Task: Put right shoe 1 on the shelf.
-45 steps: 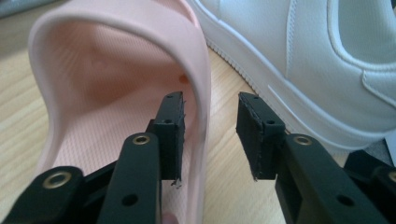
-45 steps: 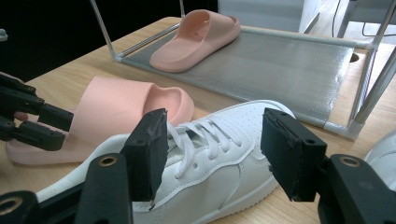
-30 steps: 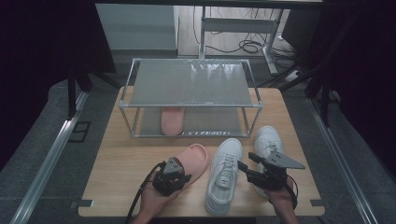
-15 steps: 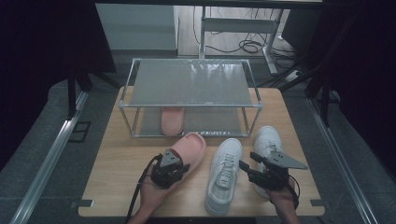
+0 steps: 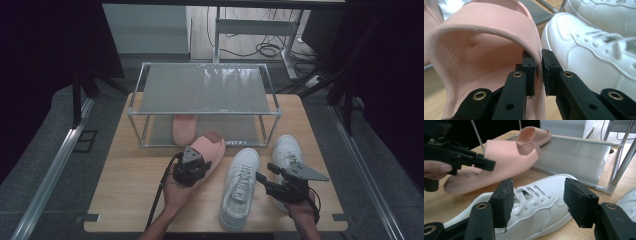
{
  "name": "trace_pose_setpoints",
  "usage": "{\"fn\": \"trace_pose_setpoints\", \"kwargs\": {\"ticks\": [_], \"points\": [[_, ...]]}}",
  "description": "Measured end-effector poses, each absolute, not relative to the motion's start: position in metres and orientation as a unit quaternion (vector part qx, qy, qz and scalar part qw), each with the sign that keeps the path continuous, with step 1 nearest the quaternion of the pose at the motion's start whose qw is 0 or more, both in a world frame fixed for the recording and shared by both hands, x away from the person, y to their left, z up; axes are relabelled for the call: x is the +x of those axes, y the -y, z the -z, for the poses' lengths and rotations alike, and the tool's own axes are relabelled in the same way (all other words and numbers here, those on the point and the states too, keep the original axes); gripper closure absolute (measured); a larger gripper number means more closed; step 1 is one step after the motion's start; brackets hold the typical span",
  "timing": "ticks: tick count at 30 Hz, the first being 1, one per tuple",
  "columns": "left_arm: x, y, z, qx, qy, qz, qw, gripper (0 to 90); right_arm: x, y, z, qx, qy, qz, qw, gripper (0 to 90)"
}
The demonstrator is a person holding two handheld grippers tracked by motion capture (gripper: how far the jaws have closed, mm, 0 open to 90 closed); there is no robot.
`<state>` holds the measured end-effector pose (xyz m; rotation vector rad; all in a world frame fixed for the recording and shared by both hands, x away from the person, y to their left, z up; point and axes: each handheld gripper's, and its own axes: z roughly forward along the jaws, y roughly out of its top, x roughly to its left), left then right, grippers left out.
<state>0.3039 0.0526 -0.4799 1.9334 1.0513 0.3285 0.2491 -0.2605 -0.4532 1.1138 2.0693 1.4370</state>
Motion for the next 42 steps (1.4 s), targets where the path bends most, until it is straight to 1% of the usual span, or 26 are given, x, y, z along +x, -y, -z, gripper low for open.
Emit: {"fn": "trace_pose_setpoints", "kwargs": {"ticks": [9,14,19,26,32,36,42], "points": [[0.335,-0.023,0.483,0.766,-0.445,-0.148,0.440,81.8,0.250,0.259,0.455,0.394,-0.740,-0.510,0.191,42.0],[0.351,-0.013,0.489,0.749,-0.462,-0.161,0.447,81.8,0.250,0.259,0.456,0.395,-0.740,-0.510,0.190,42.0],[0.367,-0.002,0.496,0.748,-0.472,-0.165,0.437,81.5,0.251,0.259,0.457,0.397,-0.741,-0.508,0.189,42.0],[0.386,0.002,0.503,0.737,-0.492,-0.175,0.429,81.3,0.250,0.260,0.457,0.397,-0.741,-0.508,0.189,42.0],[0.400,0.002,0.510,0.719,-0.510,-0.186,0.433,81.6,0.249,0.260,0.457,0.396,-0.740,-0.510,0.188,42.0],[0.408,0.006,0.510,0.725,-0.508,-0.188,0.424,81.4,0.249,0.260,0.457,0.397,-0.740,-0.509,0.186,42.0],[0.414,0.010,0.513,0.721,-0.516,-0.191,0.422,80.5,0.249,0.261,0.457,0.399,-0.739,-0.510,0.186,42.0]]}}
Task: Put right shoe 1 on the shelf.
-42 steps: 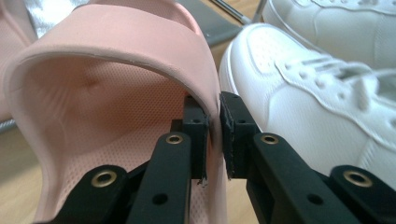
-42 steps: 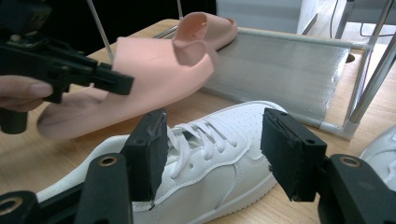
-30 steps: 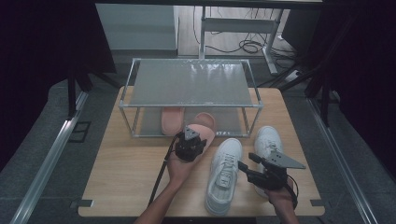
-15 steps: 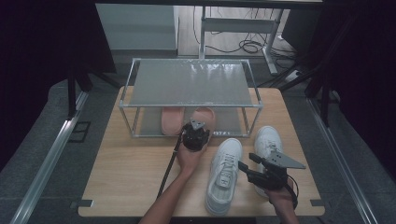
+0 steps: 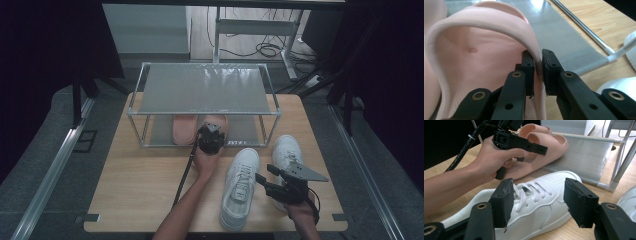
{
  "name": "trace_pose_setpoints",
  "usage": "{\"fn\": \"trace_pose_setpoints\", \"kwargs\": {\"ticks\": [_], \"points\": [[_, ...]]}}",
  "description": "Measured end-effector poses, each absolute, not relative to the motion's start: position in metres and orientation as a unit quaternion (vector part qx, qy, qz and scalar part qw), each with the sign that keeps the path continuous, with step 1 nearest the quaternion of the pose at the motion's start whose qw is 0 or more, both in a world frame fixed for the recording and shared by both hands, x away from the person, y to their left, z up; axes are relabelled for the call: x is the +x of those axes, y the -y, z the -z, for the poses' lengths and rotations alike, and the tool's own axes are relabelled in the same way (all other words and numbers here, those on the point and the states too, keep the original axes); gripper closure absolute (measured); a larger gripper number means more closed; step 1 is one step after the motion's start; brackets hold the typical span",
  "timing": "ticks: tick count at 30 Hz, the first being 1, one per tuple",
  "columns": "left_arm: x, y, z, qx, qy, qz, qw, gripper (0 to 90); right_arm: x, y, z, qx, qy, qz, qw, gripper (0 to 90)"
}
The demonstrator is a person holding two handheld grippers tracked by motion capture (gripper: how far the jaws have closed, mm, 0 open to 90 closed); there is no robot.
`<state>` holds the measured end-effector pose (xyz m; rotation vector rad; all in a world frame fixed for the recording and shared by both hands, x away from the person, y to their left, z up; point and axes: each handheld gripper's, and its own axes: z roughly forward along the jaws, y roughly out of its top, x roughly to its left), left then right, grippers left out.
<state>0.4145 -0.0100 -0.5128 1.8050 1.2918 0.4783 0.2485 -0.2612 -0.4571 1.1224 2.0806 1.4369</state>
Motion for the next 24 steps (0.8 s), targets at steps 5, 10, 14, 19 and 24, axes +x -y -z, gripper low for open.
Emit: {"fn": "trace_pose_setpoints", "kwargs": {"ticks": [5,10,14,19,24], "points": [[0.414,0.011,0.512,0.719,-0.518,-0.207,0.414,73.8,0.248,0.261,0.457,0.398,-0.739,-0.510,0.186,42.0],[0.405,0.006,0.509,0.725,-0.507,-0.209,0.416,64.3,0.248,0.261,0.457,0.397,-0.740,-0.510,0.188,42.0],[0.396,-0.003,0.505,0.725,-0.500,-0.213,0.423,62.7,0.248,0.261,0.458,0.398,-0.741,-0.508,0.188,42.0],[0.381,-0.016,0.499,0.730,-0.488,-0.210,0.429,62.7,0.248,0.259,0.458,0.397,-0.742,-0.507,0.188,42.0],[0.362,-0.034,0.491,0.734,-0.472,-0.203,0.443,71.7,0.248,0.257,0.459,0.396,-0.743,-0.506,0.188,42.0]]}}
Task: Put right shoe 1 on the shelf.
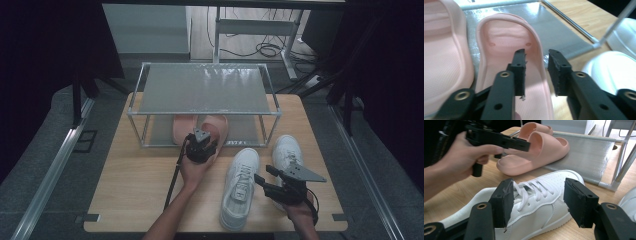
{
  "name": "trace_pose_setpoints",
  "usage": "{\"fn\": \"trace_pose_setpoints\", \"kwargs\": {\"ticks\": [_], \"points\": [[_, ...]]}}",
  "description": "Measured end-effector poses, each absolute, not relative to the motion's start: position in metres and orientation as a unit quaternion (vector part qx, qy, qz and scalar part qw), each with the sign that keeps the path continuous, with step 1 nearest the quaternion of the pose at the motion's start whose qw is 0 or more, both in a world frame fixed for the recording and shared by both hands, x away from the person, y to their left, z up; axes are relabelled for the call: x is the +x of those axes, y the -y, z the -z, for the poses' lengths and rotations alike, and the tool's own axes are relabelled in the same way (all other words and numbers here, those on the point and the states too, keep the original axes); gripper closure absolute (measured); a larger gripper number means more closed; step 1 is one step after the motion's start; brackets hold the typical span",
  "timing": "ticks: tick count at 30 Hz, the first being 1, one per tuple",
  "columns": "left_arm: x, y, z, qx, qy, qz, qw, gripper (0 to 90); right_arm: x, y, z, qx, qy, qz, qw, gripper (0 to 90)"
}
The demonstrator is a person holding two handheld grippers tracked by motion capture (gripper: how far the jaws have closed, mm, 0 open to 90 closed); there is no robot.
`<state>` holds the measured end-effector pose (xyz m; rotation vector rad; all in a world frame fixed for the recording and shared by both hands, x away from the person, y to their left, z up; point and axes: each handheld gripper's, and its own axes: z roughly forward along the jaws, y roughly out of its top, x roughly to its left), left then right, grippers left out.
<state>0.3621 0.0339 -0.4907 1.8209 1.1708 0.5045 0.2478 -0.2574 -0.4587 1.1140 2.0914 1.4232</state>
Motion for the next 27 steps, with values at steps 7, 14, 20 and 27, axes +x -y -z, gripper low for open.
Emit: {"fn": "trace_pose_setpoints", "kwargs": {"ticks": [7,14,20,27], "points": [[0.337,-0.058,0.485,0.754,-0.445,-0.187,0.445,87.1,0.248,0.257,0.458,0.396,-0.743,-0.505,0.189,42.0],[0.320,-0.077,0.487,0.771,-0.429,-0.172,0.438,90.0,0.248,0.255,0.459,0.394,-0.745,-0.503,0.188,42.0],[0.311,-0.089,0.497,0.776,-0.430,-0.154,0.435,90.0,0.248,0.254,0.460,0.395,-0.746,-0.503,0.187,42.0],[0.303,-0.094,0.504,0.784,-0.423,-0.150,0.428,90.0,0.248,0.253,0.461,0.395,-0.748,-0.500,0.186,42.0]]}}
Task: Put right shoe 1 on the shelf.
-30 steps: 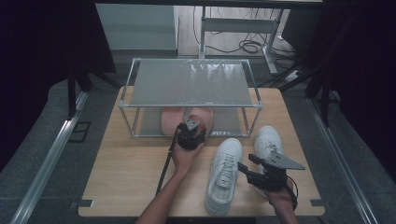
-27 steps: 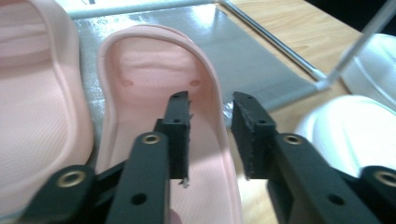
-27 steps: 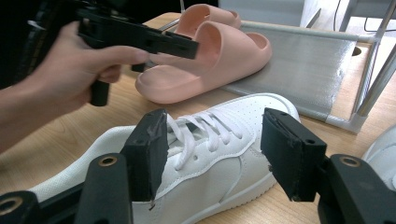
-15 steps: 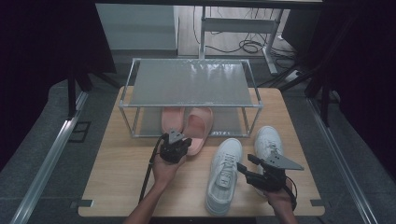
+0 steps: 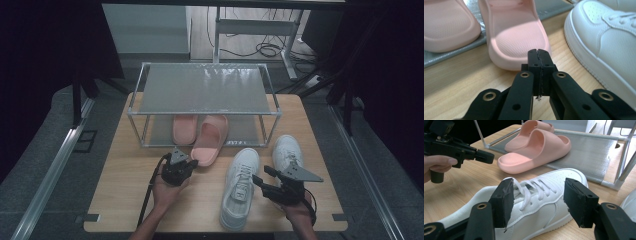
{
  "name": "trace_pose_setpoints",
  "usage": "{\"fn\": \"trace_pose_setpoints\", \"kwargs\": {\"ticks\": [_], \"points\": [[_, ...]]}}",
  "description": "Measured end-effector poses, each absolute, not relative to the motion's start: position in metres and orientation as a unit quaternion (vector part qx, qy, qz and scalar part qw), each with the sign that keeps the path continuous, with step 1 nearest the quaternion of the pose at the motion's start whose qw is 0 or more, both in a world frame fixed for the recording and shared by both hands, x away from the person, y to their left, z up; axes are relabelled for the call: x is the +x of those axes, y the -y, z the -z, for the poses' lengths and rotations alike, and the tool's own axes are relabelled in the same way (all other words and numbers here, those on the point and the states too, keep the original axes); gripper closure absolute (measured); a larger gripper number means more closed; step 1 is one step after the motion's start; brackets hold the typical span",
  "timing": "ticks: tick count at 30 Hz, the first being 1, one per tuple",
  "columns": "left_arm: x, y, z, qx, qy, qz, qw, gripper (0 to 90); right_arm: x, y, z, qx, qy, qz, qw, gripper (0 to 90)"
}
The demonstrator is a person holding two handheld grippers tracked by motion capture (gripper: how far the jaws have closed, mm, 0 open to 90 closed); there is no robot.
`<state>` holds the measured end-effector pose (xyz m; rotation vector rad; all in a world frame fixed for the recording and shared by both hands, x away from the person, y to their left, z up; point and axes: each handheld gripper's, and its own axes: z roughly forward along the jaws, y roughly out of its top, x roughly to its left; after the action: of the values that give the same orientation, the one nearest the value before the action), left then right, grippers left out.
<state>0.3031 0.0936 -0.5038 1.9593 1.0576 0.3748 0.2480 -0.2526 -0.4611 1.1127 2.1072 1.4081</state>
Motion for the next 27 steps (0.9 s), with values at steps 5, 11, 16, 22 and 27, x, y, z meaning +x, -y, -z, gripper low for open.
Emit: {"fn": "trace_pose_setpoints", "kwargs": {"ticks": [5,11,16,22,27], "points": [[0.300,-0.095,0.507,0.788,-0.422,-0.148,0.422,90.0,0.248,0.252,0.461,0.395,-0.748,-0.500,0.186,42.0],[0.297,-0.094,0.511,0.795,-0.416,-0.146,0.417,90.0,0.248,0.252,0.461,0.395,-0.747,-0.501,0.186,42.0],[0.295,-0.093,0.515,0.804,-0.408,-0.146,0.407,90.0,0.248,0.253,0.461,0.396,-0.747,-0.501,0.187,42.0],[0.299,-0.091,0.517,0.811,-0.402,-0.144,0.400,90.0,0.248,0.253,0.461,0.396,-0.747,-0.501,0.186,42.0],[0.304,-0.084,0.519,0.819,-0.396,-0.141,0.391,90.0,0.249,0.253,0.461,0.396,-0.747,-0.500,0.186,42.0]]}}
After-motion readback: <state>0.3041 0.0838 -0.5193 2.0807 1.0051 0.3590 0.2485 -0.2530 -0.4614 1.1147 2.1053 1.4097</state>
